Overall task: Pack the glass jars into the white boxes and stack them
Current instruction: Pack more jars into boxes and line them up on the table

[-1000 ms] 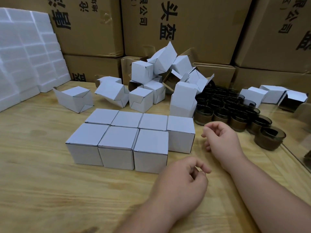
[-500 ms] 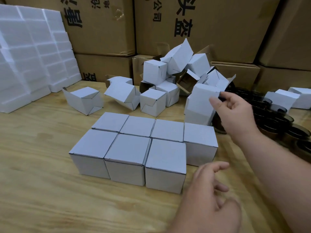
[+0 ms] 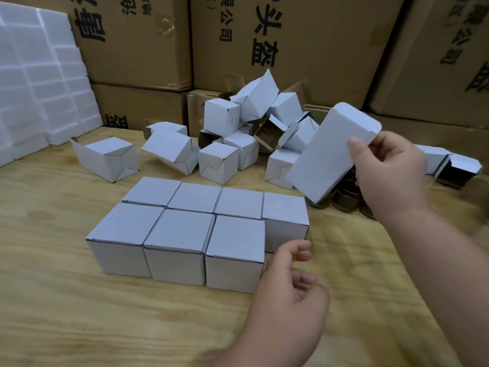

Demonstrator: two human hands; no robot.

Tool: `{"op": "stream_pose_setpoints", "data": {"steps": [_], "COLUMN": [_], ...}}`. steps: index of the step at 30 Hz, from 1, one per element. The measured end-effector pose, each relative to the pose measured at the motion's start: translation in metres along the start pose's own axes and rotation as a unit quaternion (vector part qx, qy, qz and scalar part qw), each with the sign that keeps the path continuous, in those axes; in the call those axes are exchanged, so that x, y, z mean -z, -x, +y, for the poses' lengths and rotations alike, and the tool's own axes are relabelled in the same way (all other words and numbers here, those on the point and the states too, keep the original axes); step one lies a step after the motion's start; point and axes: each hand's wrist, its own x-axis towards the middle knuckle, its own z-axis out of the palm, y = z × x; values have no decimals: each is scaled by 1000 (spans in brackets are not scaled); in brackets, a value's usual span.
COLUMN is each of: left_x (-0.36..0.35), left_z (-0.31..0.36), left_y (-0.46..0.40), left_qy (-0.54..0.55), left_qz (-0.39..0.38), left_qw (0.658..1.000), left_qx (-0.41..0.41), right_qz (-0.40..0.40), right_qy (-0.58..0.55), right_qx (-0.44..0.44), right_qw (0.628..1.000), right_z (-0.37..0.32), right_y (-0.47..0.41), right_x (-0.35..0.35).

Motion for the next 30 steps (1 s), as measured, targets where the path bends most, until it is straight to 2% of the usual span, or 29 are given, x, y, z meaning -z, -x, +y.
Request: {"op": "stream_pose_setpoints", "data": {"steps": [4,8,10,12,14,18,20,23,26,28,30], "left_x": [-2,-3,-4,-8,-13,-34,-47,-60,-59,-56,-55], "left_z": [1,5,7,8,7,17,24,26,19,14,9], "left_y": [7,10,10,9,5,-2,-5,-10,-13,-14,-13], "left_qy": [-46,-74,-73,-75,-76,-19,10,29,63,61,34], "left_qz": [-35,-57,-49,-23,-2,-81,-114,-138,-164,-169,-163], "left_qw": [998,993,993,995,996,996,993,989,984,984,986], "left_qx": [-29,-70,-74,-67,-53,9,43,50,36,16,-9], "right_qz": [36,54,76,117,109,10,-17,-44,-24,-14,8], "right_qy": [-16,-66,-123,-229,-334,-470,-491,-473,-436,-396,-295], "right_qx": [-25,-118,-182,-251,-318,-372,-381,-388,-385,-372,-345], "right_qw": [999,989,973,933,881,800,783,790,813,839,891], "right_z": [-1,15,23,28,30,30,31,35,42,43,44], "right_y": [48,86,97,101,100,97,96,94,91,87,83], "right_x": [45,75,83,88,88,91,91,91,89,88,90]}}
